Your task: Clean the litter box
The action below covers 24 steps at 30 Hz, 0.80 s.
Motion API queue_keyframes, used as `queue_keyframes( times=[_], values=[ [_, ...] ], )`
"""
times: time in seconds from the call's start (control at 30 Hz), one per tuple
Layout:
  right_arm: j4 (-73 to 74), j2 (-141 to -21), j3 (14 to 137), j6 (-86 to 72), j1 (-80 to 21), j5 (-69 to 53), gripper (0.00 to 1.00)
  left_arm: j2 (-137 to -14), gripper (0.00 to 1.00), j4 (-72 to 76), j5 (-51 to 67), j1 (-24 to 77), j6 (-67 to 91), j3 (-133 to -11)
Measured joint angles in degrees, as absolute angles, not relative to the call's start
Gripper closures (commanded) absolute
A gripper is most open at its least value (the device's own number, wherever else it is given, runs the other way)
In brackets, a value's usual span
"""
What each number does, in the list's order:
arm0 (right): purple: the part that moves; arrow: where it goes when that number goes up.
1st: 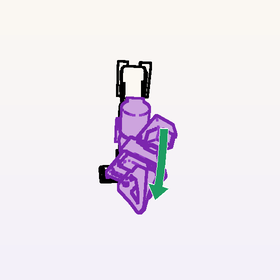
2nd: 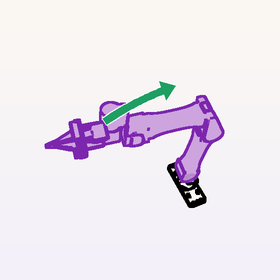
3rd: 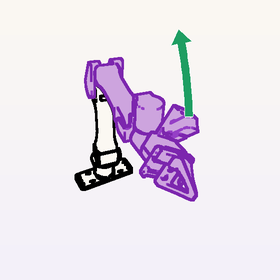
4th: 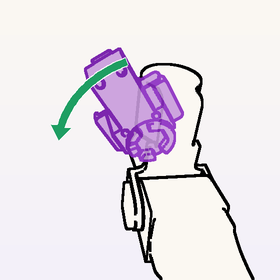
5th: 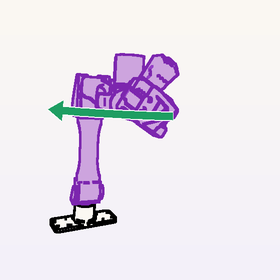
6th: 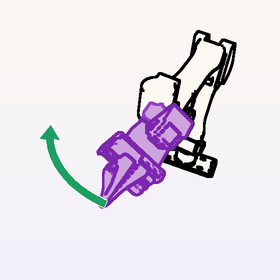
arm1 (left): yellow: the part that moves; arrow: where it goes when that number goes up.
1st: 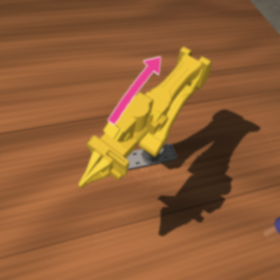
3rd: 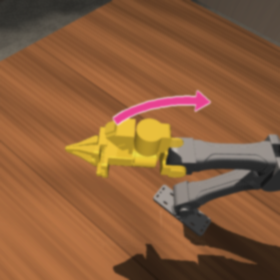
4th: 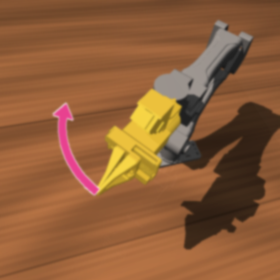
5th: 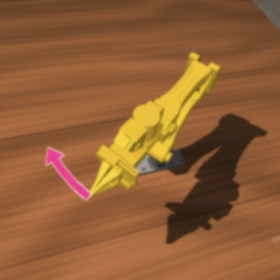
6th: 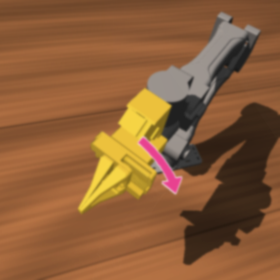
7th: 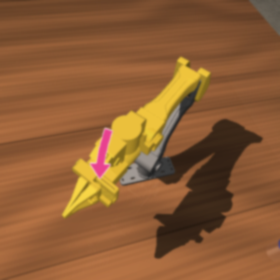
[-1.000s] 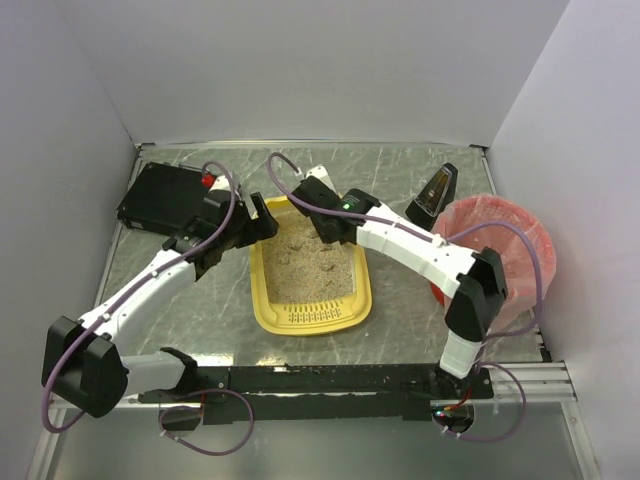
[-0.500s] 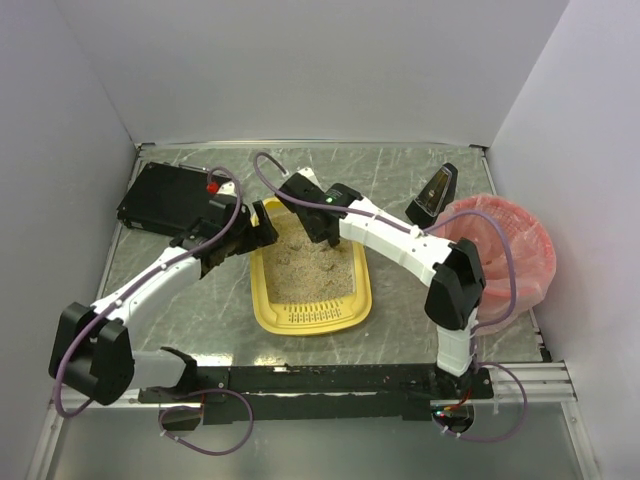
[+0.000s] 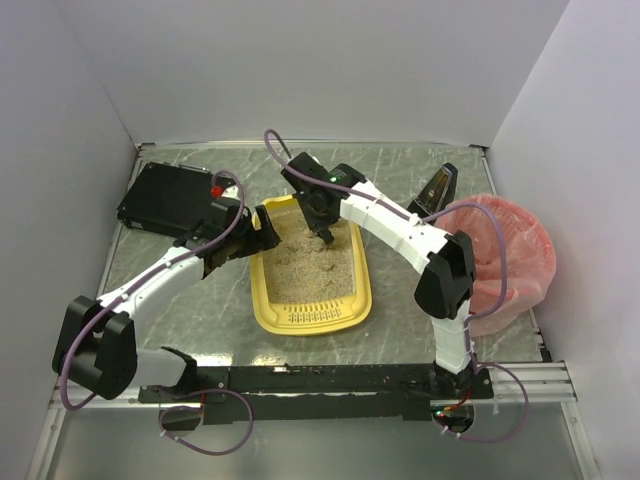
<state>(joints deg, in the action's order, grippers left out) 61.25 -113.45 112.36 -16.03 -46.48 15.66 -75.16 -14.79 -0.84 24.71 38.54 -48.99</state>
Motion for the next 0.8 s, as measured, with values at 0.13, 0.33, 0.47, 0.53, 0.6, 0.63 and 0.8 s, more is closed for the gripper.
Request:
queue_keyframes(
  times=[0.13, 0.33, 0.47, 0.53, 0.6, 0.63, 0.8],
  values=[
    [60.45, -112.18, 110.87, -16.86, -44.8, 11.35, 1.0, -75.61, 0.03, -14.09, -0.38, 24.45, 38.54, -48.86],
    [59.88, -111.66, 110.26, -18.39, -43.66, 7.7, 1.0, -76.4, 0.03, -12.93, 0.23, 24.05, 38.39, -48.71],
    [60.42, -111.66, 110.61, -19.29, -43.62, 6.55, 1.0, -77.49, 0.03, -12.69, 0.23, 23.97, 38.41, -48.47],
    [61.36, -111.66, 111.24, -20.14, -43.59, 5.87, 1.0, -77.89, 0.03, -12.69, 0.45, 23.99, 38.59, -48.18],
    [62.35, -111.66, 111.59, -21.15, -43.53, 4.32, 1.0, -77.97, 0.03, -12.78, 0.84, 24.1, 38.7, -47.88],
    [62.98, -111.7, 111.66, -21.71, -43.53, 3.16, 1.0, -77.97, 0.03, -12.8, 0.86, 24.16, 38.76, -47.83],
    [65.87, -112.55, 113.27, -23.2, -43.53, 1.72, 1.0, -77.97, 0.02, -12.8, 0.91, 24.18, 39.0, -47.79]
  ],
)
